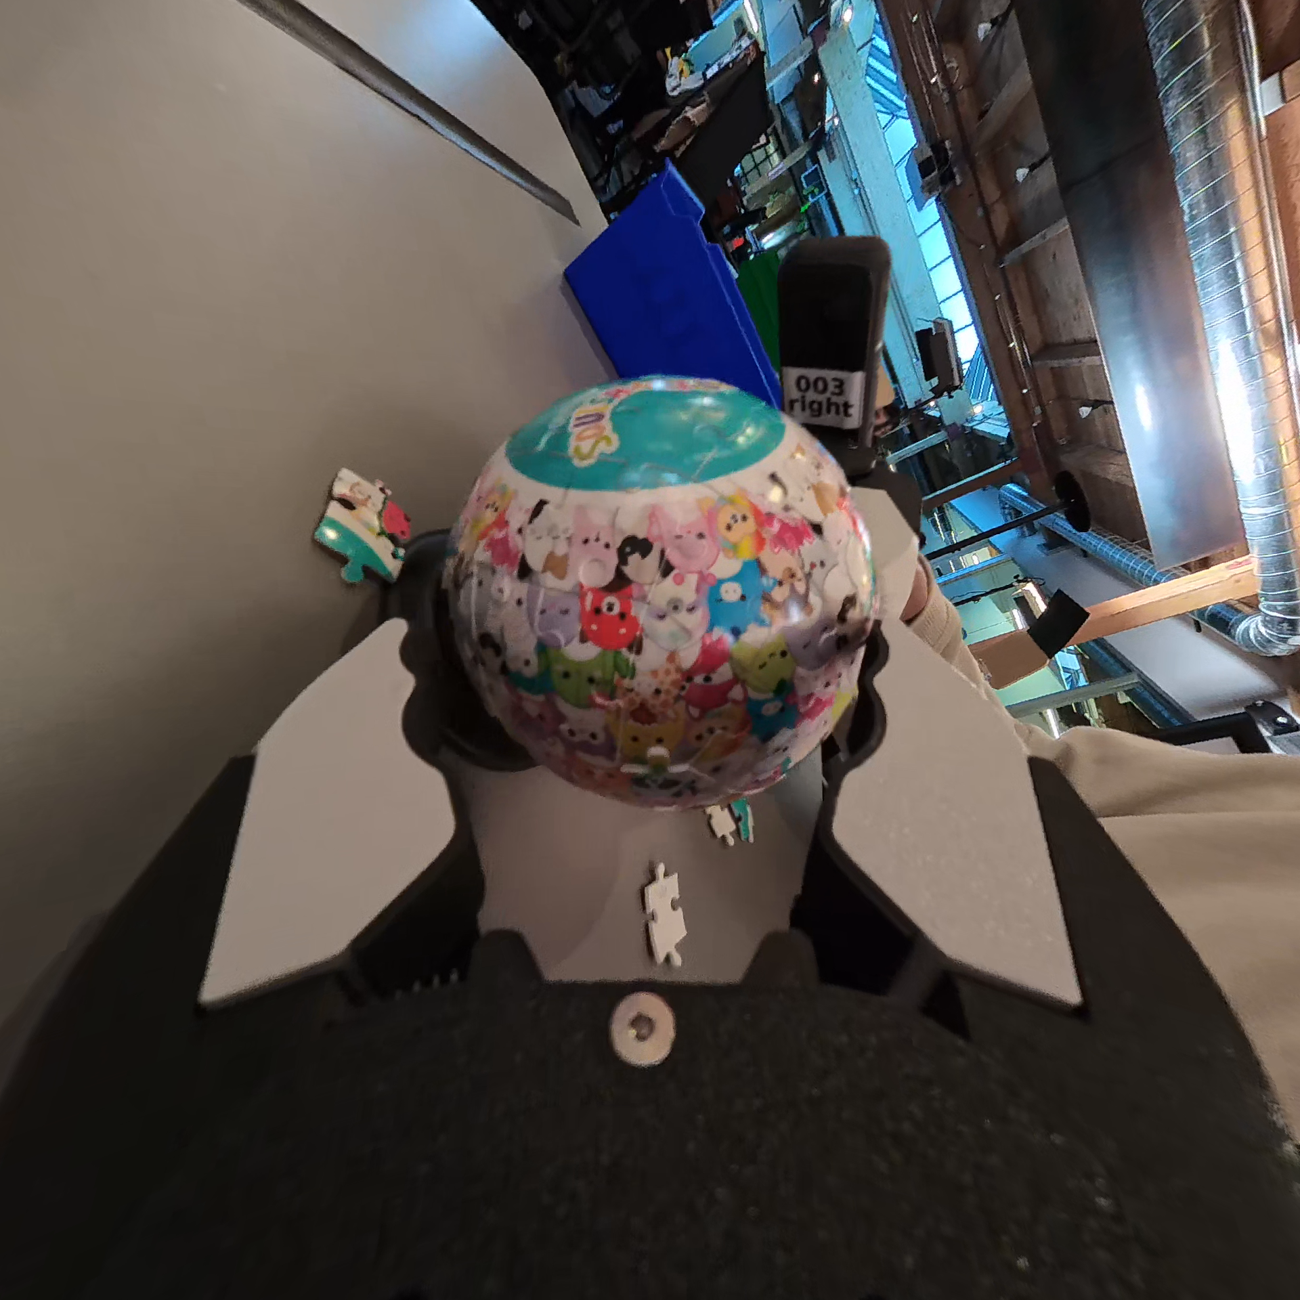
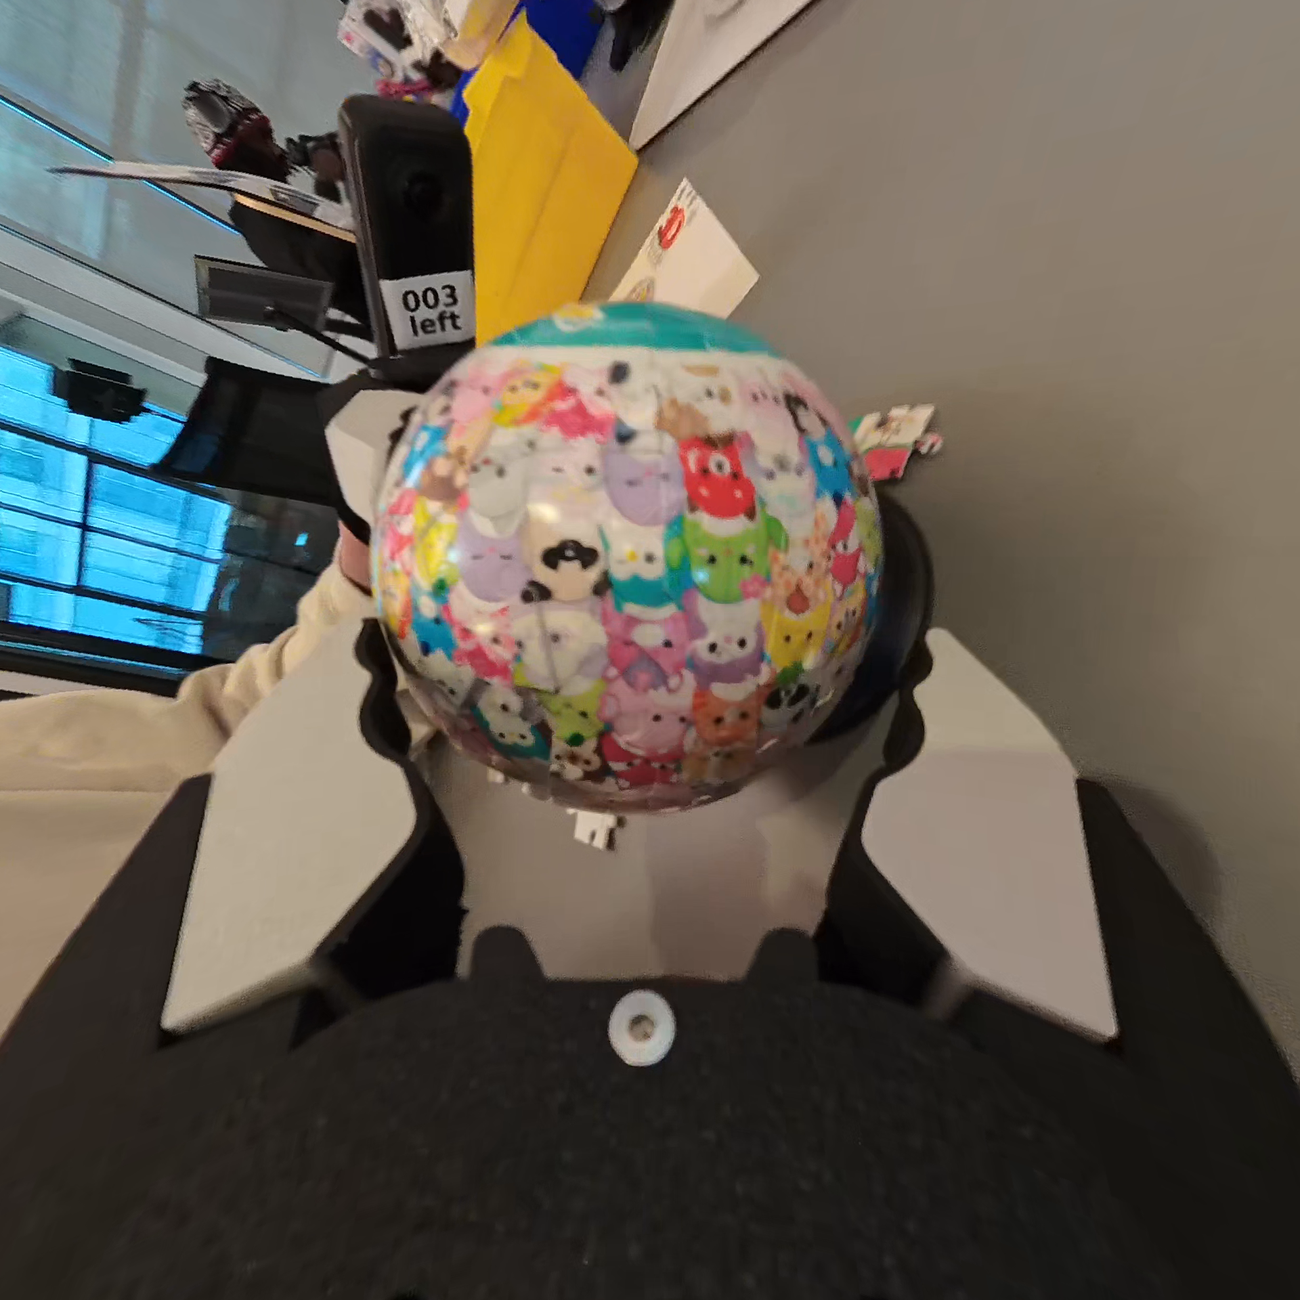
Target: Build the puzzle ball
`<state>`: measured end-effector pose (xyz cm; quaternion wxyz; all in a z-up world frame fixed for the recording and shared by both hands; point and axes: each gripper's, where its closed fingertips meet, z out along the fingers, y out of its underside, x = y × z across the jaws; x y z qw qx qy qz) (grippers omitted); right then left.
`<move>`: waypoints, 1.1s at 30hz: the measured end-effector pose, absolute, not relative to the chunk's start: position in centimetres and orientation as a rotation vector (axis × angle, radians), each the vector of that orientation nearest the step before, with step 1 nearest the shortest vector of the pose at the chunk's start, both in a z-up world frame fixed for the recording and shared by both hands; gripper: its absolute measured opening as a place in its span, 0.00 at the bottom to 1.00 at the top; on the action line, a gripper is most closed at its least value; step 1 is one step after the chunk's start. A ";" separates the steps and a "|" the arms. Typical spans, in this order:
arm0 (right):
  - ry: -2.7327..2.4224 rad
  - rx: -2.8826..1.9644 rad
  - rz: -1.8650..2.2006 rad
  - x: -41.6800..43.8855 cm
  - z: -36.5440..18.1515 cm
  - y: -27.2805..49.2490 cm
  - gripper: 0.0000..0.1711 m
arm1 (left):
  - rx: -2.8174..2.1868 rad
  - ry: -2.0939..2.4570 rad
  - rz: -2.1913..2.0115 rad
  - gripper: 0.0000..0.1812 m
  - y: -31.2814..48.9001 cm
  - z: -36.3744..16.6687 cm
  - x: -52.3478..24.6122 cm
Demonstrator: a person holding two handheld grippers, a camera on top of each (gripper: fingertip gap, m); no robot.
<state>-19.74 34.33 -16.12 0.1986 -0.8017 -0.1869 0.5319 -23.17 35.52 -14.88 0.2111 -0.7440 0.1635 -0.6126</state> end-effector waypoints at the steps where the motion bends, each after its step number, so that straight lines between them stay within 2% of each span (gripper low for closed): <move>1: -0.512 -2.251 1.535 -20.0 -16.4 33.9 0.78 | -2.081 0.461 -1.705 0.64 35.3 -15.2 -23.1; 5: -0.563 -2.224 1.583 -21.0 -16.8 33.3 0.77 | -2.103 0.511 -1.768 0.64 33.8 -15.8 -22.2; 10: -0.641 -2.165 1.501 -21.4 -15.7 33.9 0.78 | -2.062 0.586 -1.653 0.65 34.2 -14.7 -22.1; 22: -0.903 -1.668 1.237 -22.0 -3.8 37.5 0.77 | -1.736 0.824 -1.312 0.66 36.8 -3.5 -22.7; 33: -1.028 -1.485 1.165 -22.6 2.4 37.8 0.77 | -1.641 0.925 -1.083 0.65 37.2 2.7 -23.4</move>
